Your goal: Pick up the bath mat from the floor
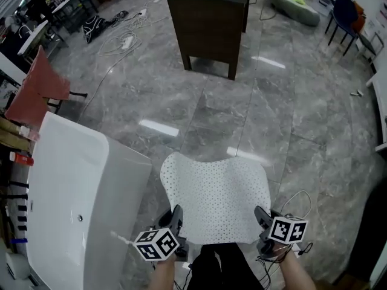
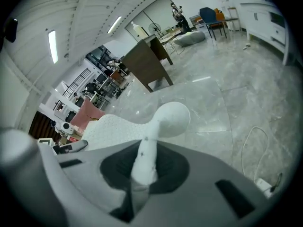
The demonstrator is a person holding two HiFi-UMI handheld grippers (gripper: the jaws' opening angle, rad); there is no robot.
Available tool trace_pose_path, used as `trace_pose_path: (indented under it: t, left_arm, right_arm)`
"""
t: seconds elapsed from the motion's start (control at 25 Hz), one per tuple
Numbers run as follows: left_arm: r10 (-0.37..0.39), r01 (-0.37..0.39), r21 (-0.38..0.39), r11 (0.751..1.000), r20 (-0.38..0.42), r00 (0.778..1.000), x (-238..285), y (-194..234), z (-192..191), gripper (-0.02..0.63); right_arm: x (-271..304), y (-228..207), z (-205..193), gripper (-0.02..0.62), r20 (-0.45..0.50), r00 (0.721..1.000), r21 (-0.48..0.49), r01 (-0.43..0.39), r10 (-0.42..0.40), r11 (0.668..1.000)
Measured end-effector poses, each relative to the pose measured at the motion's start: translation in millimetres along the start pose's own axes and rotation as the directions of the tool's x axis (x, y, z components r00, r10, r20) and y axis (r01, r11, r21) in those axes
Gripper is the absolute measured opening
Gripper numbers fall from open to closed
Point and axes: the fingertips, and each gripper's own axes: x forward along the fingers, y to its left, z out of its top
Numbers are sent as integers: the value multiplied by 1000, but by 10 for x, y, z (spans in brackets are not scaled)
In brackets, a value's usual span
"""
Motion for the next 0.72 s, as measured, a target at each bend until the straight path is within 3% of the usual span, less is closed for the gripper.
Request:
trace_pose_path:
  t: [0.16,0.36,0.72]
  left_arm:
    - [-31,31,2,1000,29,999,-414,-445,360,23]
    - [-76,72,57,996,88,993,-790,-953,939,23]
    - [-162,128,164,978,210,964,-1208,-1562,1654,23]
  right_arm:
    - [-531,402,287,21,46,998,-44,-30,32,999]
    - [-1047,774,746,21,127,988,-78,-81,91,994]
    - [-1585,1286,1349,23,262,943,-127,-180,208,975]
